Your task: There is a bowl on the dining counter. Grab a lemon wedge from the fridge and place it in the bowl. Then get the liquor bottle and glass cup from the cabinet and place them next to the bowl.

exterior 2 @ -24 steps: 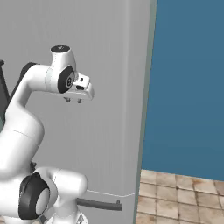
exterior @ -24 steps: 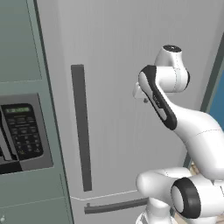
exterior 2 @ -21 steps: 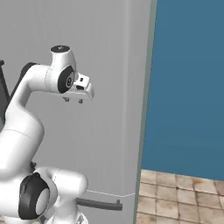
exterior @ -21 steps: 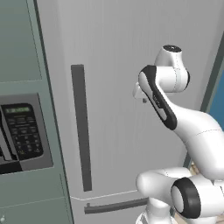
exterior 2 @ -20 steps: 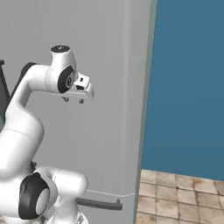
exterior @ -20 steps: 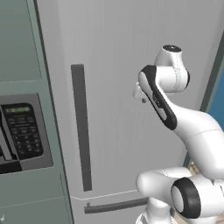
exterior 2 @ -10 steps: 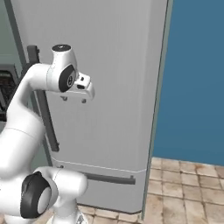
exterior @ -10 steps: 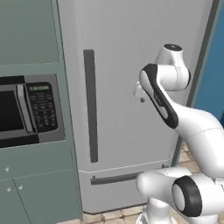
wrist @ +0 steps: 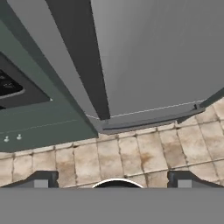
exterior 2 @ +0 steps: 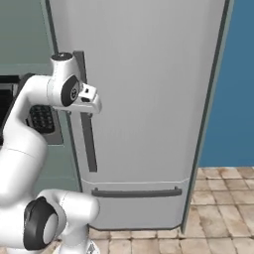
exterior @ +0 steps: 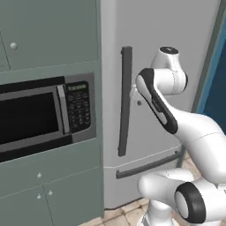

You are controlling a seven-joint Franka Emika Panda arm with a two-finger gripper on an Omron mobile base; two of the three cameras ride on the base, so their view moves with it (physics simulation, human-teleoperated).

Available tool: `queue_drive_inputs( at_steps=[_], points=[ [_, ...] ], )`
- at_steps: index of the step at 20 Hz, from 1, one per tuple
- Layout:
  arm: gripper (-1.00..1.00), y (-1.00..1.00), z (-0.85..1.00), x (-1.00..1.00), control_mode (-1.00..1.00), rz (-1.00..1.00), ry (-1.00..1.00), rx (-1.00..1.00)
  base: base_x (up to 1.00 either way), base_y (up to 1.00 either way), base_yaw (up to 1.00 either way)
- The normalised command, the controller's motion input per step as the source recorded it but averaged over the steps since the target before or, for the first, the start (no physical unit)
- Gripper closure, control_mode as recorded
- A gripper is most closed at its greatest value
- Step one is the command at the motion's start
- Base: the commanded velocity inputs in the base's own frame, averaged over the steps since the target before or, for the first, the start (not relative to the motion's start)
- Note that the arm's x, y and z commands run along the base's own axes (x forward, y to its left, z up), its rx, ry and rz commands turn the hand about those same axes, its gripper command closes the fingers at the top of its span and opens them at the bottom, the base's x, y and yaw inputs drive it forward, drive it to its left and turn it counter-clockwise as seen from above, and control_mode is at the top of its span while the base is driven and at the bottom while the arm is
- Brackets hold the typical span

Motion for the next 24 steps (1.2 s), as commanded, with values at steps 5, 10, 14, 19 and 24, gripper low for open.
queue_drive_inputs(
  at_steps=[5,10,14,19,24],
  points=[
    [-1.00,0.00,0.00,0.00,1.00,0.00,0.00,0.00,-0.08,0.80,-0.50],
    [-1.00,0.00,0.00,0.00,1.00,0.00,0.00,0.00,-0.06,0.68,-0.38],
    [-1.00,0.00,0.00,0.00,1.00,0.00,0.00,0.00,-0.02,0.53,-0.13],
    [-1.00,0.01,0.00,0.00,-1.00,0.00,-0.04,0.00,0.00,0.09,-0.01],
    [-1.00,-0.23,0.00,0.00,-1.00,0.00,-0.25,0.00,0.00,0.00,0.00]
  ],
)
